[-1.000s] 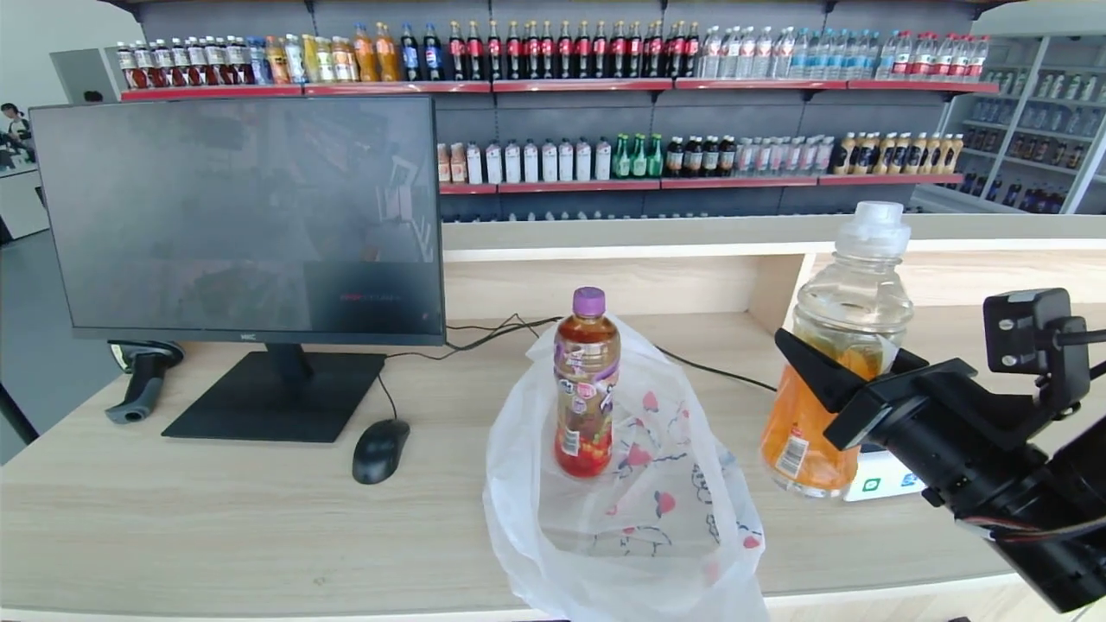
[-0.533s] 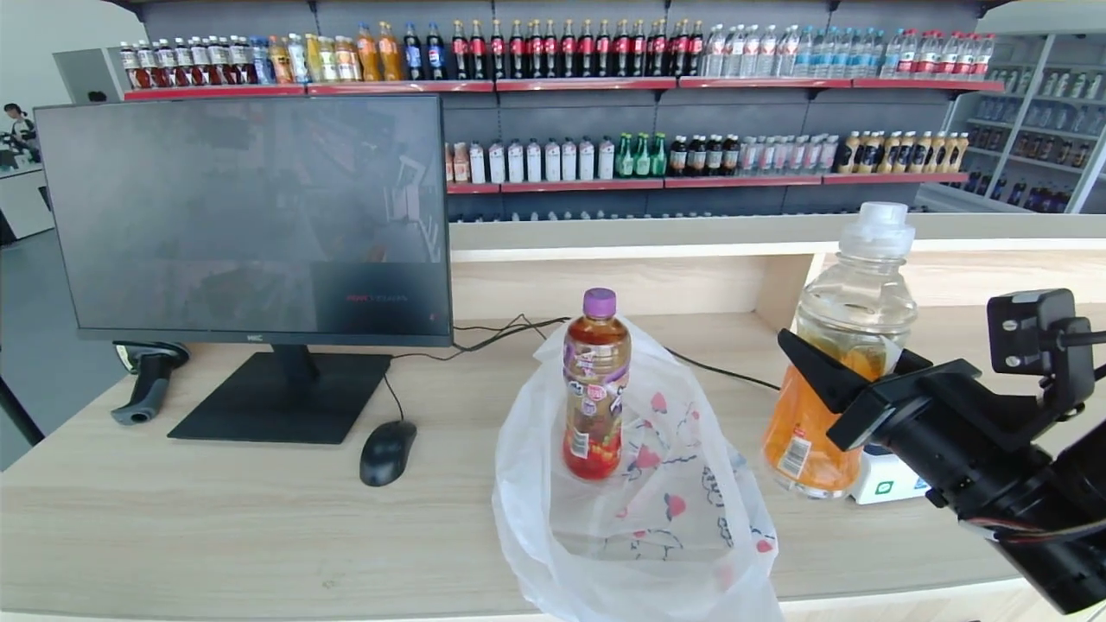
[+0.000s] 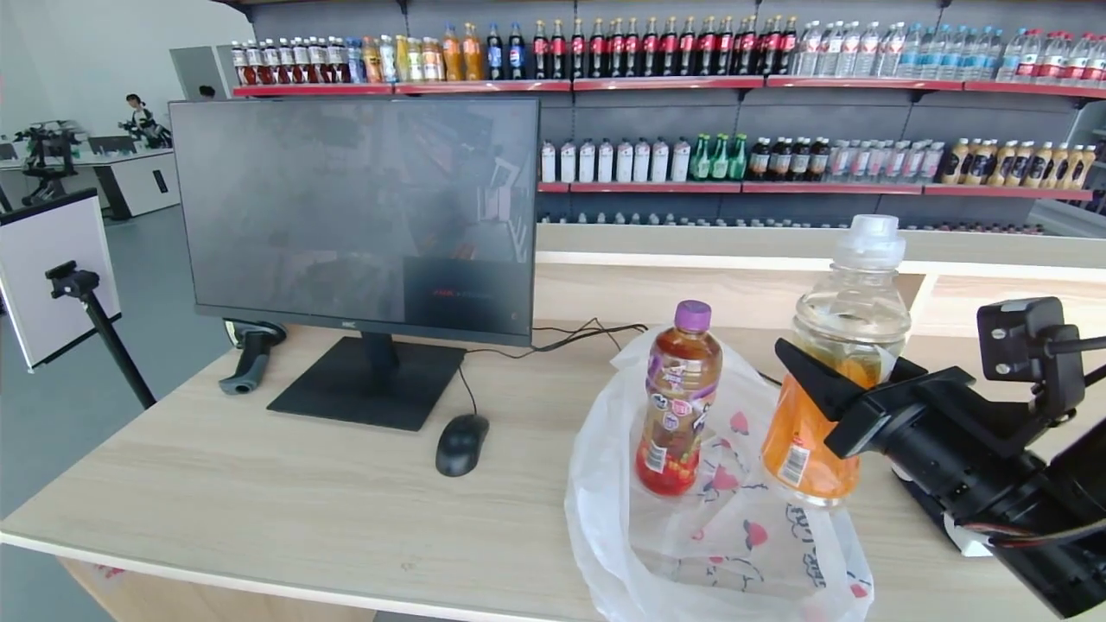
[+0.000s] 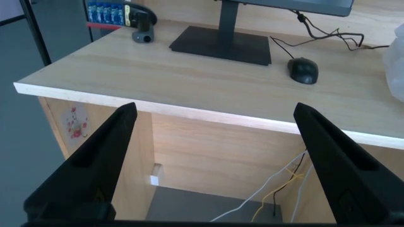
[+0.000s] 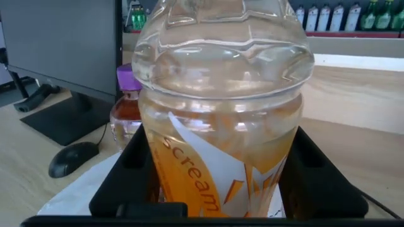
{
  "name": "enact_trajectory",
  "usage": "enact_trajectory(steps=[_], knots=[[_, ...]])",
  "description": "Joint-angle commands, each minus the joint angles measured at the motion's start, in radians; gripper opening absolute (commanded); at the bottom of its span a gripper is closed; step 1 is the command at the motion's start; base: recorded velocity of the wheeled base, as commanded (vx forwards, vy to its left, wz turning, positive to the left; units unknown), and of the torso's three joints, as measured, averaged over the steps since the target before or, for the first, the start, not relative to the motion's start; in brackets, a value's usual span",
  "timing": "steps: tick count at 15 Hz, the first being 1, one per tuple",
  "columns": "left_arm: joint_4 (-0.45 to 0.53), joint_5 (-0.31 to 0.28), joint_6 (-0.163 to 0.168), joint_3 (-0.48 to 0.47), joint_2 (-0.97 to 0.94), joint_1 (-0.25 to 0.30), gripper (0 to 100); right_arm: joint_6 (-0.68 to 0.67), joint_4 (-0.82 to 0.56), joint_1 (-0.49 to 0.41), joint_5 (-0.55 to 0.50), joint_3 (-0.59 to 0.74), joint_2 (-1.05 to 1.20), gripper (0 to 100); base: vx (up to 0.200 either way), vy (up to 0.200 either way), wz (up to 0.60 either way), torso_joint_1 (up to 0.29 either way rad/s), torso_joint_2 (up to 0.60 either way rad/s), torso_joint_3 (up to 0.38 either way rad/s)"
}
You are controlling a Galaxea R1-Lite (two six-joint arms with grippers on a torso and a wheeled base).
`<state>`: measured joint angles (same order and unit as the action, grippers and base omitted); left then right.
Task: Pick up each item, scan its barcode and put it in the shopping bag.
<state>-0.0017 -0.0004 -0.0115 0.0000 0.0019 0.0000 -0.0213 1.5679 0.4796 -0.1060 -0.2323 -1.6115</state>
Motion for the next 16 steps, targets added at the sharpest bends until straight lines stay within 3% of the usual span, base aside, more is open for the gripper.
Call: enact_trajectory(steps=[1,4,16], knots=[[0.0,0.0,-0.001,0.0,0.0,0.0,100,0.0,0.003,0.001,0.008,0.008,-0.022,0,0.0,0.0,0.0,0.0,0.0,0.0],[0.0,0.0,-0.001,0.0,0.0,0.0,100,-0.002,0.003,0.001,0.009,0.048,-0.067,0,0.0,0.0,0.0,0.0,0.0,0.0],[0.0,0.0,-0.001,0.0,0.0,0.0,100,-0.012,0.003,0.027,0.009,-0.025,-0.169,0,0.0,0.0,0.0,0.0,0.0,0.0]])
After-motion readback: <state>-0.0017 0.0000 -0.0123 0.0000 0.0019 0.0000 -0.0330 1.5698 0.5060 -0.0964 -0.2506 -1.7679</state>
